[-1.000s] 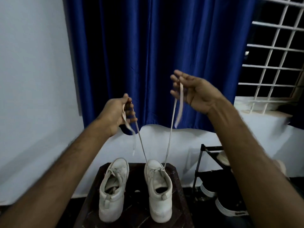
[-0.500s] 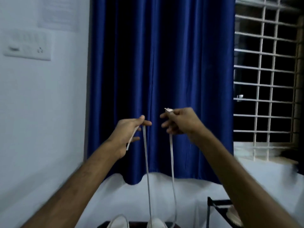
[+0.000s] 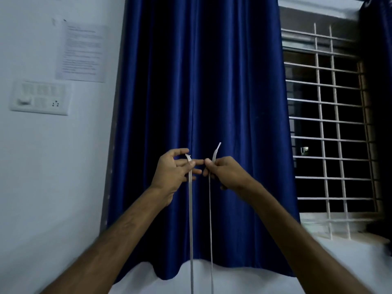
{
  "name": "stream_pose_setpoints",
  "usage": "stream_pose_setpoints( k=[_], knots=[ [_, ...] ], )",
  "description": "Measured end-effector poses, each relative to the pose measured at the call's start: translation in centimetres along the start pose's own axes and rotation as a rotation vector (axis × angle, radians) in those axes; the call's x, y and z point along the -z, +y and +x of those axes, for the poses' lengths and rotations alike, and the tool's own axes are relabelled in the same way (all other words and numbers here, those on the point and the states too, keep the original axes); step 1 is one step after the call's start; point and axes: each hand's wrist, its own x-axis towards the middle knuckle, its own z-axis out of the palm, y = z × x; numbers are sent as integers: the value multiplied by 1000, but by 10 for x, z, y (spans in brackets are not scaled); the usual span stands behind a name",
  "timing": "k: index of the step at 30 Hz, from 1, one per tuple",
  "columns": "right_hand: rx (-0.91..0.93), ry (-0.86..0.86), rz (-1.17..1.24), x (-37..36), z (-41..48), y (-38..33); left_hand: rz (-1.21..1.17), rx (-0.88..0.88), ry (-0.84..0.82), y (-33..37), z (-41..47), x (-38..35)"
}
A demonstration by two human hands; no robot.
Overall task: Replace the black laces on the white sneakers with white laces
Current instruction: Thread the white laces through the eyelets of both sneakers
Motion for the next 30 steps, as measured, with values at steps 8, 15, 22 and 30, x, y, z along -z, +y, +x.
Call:
stream_pose_setpoints(
  k=[8,15,22,30],
  knots=[
    [59,-83,-76,9,16,-14,41,56,1,13,9,2],
    [163,128,-113,26,32,-25,77,80,117,17,16,23],
    [25,69,-101,23,10,40,690,248,45,-123,-61,55],
    [-125,-396,-336,-56,-62,177,1233,365,-231,-243,-178,13]
  ],
)
